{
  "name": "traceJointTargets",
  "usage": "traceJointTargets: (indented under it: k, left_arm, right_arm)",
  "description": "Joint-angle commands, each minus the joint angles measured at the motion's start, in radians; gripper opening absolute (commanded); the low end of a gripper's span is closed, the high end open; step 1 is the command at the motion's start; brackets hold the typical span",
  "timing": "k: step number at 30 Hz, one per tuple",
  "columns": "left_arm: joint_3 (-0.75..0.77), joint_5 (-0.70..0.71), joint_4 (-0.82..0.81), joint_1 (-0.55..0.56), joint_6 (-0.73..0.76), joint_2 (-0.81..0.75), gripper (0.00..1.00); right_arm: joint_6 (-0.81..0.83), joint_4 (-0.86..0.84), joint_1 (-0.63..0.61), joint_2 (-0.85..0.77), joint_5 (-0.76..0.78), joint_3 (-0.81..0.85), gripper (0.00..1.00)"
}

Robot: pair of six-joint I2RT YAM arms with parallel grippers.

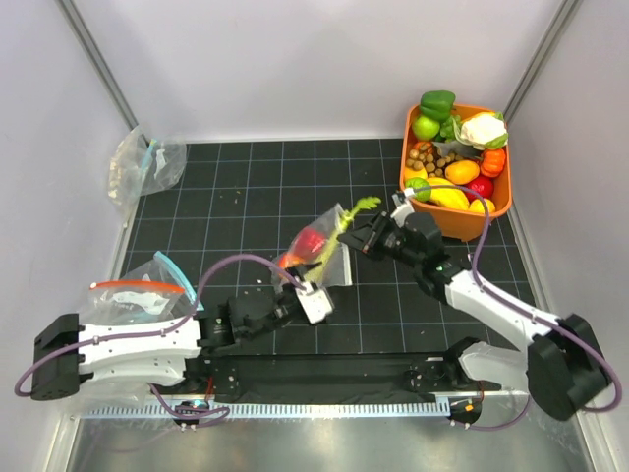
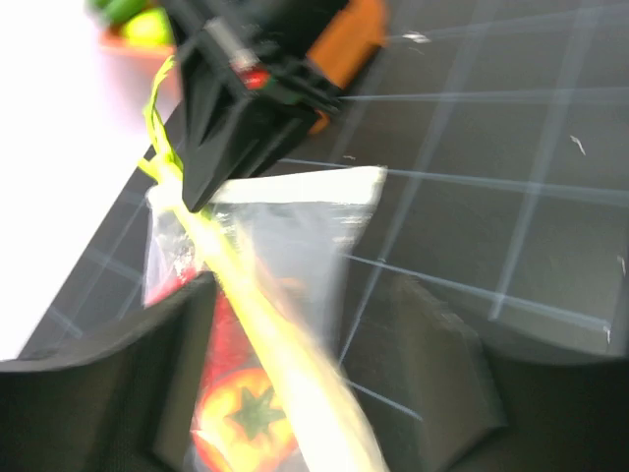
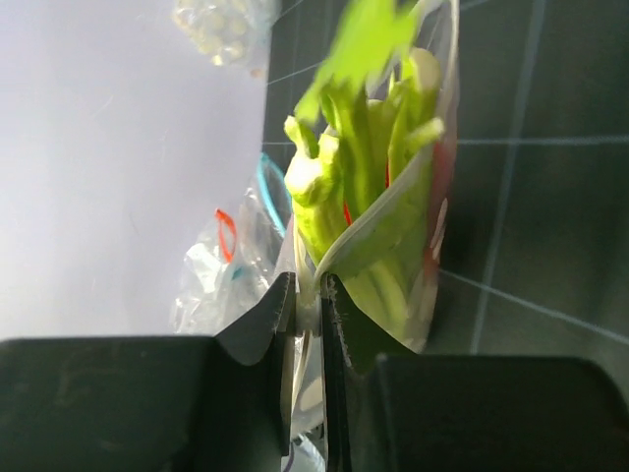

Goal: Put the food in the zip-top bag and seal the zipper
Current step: Zip the zipper food storage bag at the center of the board.

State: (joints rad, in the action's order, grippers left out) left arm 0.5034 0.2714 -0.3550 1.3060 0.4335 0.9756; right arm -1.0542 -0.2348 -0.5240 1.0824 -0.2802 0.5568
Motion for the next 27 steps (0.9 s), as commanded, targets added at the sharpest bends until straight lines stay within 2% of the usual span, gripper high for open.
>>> traceJointTargets:
  k: [1, 4, 8, 12, 13, 15, 18, 22, 23, 24, 25, 27]
  left_arm:
    - [0.012, 0.078, -0.099, -0.072, -0.181, -0.09, 0.81]
    - [-0.025, 0.169, -0.125, -0.142, -0.324, -0.184, 0.94]
    - [0.004, 0.331, -0.029, -0.177, -0.462, -0.287, 0.95]
    - [-0.005, 0.526, 0.001, -0.183, -0.466, -0.359, 0.95]
    - [-0.015, 0.589, -0.002, -0.183, -0.458, -0.368, 0.95]
    - [-0.023, 0.629, -0.01, -0.185, -0.438, -0.39, 0.94]
    - [-0.04, 0.635, -0.028, -0.185, -0.391, -0.407, 0.93]
    - [-0.023, 0.65, -0.033, -0.183, -0.365, -0.316, 0.96]
    - [-0.003, 0.655, -0.029, -0.183, -0.365, -0.295, 0.97]
    - [0.003, 0.652, -0.027, -0.185, -0.371, -0.267, 0.98]
    - [0.015, 0.644, -0.024, -0.183, -0.375, -0.246, 0.99]
    - [0.043, 0.612, -0.003, -0.186, -0.395, -0.204, 1.0]
  right_arm:
    - [0.029, -0.181, -0.03, 0.112, -0.109, 0.142, 0.01]
    - [0.086, -0.144, -0.1, 0.2, -0.117, 0.271, 0.01]
    - [0.129, -0.107, -0.172, 0.247, -0.103, 0.415, 0.01]
    - [0.087, -0.159, -0.203, 0.248, -0.166, 0.476, 0.01]
    - [0.073, -0.202, -0.203, 0.232, -0.18, 0.47, 0.01]
    - [0.075, -0.216, -0.202, 0.193, -0.163, 0.44, 0.01]
    - [0.146, -0.141, -0.185, 0.113, -0.082, 0.327, 0.01]
    - [0.128, -0.26, -0.035, 0.059, -0.166, 0.067, 0.01]
    - [0.153, -0.267, -0.024, 0.048, -0.184, 0.046, 0.01]
    - [0.198, -0.249, -0.024, 0.031, -0.198, 0.04, 0.01]
    - [0.242, -0.147, -0.024, 0.025, -0.197, 0.048, 0.01]
    - [0.295, -0.095, -0.037, 0.013, -0.192, 0.078, 0.01]
